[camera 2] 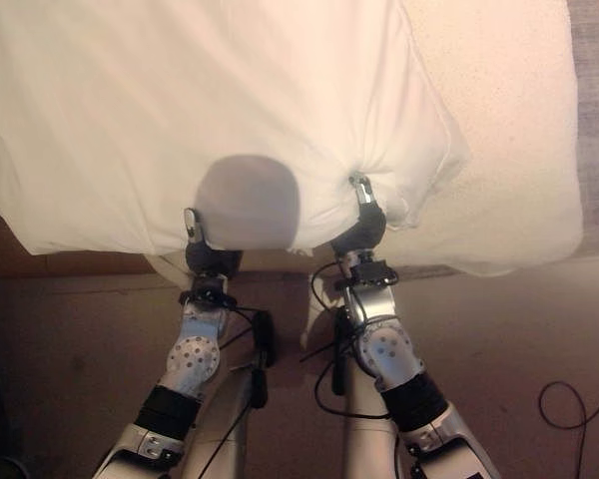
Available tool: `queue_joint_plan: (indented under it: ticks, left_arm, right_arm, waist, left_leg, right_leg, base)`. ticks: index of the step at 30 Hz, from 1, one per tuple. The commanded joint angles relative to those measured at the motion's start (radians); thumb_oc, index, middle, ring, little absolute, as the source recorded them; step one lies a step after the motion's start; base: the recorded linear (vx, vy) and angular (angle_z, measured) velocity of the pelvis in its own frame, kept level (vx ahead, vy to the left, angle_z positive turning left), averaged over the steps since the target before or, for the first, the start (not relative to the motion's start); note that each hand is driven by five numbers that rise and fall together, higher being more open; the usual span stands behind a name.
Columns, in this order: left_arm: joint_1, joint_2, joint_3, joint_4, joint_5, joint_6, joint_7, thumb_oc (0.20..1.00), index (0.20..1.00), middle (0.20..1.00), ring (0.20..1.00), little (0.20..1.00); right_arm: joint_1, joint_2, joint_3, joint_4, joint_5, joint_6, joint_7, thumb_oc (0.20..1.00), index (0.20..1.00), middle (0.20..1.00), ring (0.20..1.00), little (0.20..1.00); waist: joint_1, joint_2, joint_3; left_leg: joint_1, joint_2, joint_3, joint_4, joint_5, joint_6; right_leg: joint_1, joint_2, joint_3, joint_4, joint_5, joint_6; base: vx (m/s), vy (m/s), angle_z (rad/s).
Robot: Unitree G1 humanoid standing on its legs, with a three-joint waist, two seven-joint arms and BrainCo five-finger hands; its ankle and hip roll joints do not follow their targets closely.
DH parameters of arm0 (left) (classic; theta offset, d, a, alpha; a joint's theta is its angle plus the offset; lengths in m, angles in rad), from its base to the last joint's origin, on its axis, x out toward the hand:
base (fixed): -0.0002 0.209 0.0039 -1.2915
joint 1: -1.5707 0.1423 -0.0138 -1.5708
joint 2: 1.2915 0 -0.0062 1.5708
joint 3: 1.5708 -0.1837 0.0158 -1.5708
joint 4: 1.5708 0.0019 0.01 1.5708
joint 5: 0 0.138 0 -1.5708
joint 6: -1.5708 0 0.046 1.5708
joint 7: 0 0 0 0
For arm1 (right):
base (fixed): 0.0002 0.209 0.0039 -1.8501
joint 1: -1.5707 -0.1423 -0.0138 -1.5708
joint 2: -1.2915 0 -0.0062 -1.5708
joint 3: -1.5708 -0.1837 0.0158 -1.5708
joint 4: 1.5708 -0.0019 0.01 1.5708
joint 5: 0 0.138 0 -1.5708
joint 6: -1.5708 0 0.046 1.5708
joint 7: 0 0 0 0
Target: Make the bed
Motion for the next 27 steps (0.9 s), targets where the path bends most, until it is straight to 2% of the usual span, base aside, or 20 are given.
queue_joint_plan:
  ticks: [1,10,17,18,23,27]
  left_arm:
    - [0.018,0.006,0.051,-0.046,-0.006,-0.062,-0.037,1.000,1.000,1.000,1.000,1.000]
    - [0.039,0.045,0.162,-0.056,0.011,-0.115,-0.011,1.000,1.000,1.000,1.000,1.000]
    - [0.037,0.117,0.253,-0.011,0.079,-0.169,0.089,1.000,1.000,1.000,1.000,1.000]
    - [0.046,0.139,0.293,0.001,0.093,-0.190,0.126,1.000,1.000,1.000,1.000,1.000]
    - [0.049,0.172,0.351,0.025,0.113,-0.243,0.228,1.000,1.000,1.000,1.000,1.000]
    - [0.055,0.203,0.396,0.080,0.132,-0.235,0.275,1.000,1.000,1.000,1.000,1.000]
  right_arm:
    - [0.088,0.022,0.000,-0.130,-0.009,-0.010,0.095,0.200,0.200,0.200,0.200,0.200]
    - [0.107,0.014,-0.025,-0.144,-0.027,-0.006,0.085,0.200,0.200,0.200,0.200,0.200]
    - [0.130,0.008,-0.036,-0.156,-0.040,-0.004,0.061,0.200,0.200,0.200,0.200,0.200]
    - [0.135,0.004,-0.047,-0.158,-0.041,-0.009,0.054,0.200,0.200,0.200,0.200,0.200]
    - [0.152,-0.005,-0.050,-0.166,-0.045,-0.015,0.022,0.200,0.200,0.200,0.200,0.200]
    - [0.169,-0.014,-0.050,-0.169,-0.055,-0.010,-0.003,0.200,0.200,0.200,0.200,0.200]
  waist:
    - [-0.004,0.017,-0.111]
    - [0.006,0.023,-0.113]
    - [0.010,0.038,-0.111]
    - [0.013,0.043,-0.110]
    - [0.019,0.057,-0.107]
    - [0.020,0.066,-0.108]
  left_leg:
    - [-0.037,-0.023,0.005,-0.002,-0.015,0.020]
    - [-0.034,-0.023,0.001,-0.011,-0.012,0.017]
    - [-0.031,-0.022,-0.001,-0.011,-0.008,0.013]
    - [-0.023,-0.024,-0.002,-0.019,-0.007,0.013]
    - [-0.015,-0.022,-0.001,-0.025,-0.001,0.007]
    - [-0.009,-0.022,-0.002,-0.032,0.002,0.004]
  right_leg:
    - [-0.023,0.014,0.016,-0.049,0.049,0.080]
    - [-0.021,0.014,0.011,-0.051,0.047,0.082]
    - [-0.012,0.012,0.005,-0.049,0.041,0.080]
    - [-0.007,0.010,0.004,-0.054,0.042,0.083]
    - [0.003,0.007,0.003,-0.060,0.041,0.081]
    - [0.011,0.005,0.002,-0.063,0.038,0.082]
  base:
    - [0.00,0.000,0.00]
    - [0.00,0.000,0.00]
    - [0.00,0.000,0.00]
    - [0.00,0.000,0.00]
    - [0.00,-0.009,-0.02]
    - [0.00,0.000,0.00]
